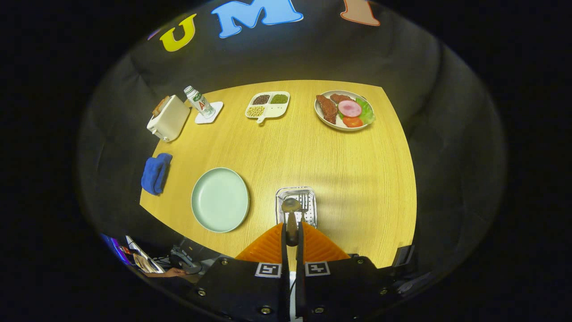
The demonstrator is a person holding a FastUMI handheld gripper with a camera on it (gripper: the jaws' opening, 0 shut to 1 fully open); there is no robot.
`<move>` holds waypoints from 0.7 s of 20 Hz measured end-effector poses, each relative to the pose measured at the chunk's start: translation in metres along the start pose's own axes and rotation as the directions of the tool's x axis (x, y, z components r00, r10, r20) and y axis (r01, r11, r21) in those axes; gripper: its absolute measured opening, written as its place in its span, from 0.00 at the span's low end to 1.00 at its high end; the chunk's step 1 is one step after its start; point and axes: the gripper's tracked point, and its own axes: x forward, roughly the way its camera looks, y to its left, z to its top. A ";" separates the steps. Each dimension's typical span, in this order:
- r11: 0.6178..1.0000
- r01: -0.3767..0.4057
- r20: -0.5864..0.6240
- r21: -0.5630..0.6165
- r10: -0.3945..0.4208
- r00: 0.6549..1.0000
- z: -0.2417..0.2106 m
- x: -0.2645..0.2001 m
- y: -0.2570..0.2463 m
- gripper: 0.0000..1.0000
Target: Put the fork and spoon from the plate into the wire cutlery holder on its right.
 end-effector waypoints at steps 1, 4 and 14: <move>1.000 0.016 0.003 -0.012 -0.016 1.000 -0.002 0.006 0.001 0.05; 0.998 0.046 0.012 -0.042 -0.046 0.999 -0.012 0.020 0.009 0.05; 0.986 0.164 0.288 -0.016 -0.152 0.945 -0.007 -0.026 0.016 0.43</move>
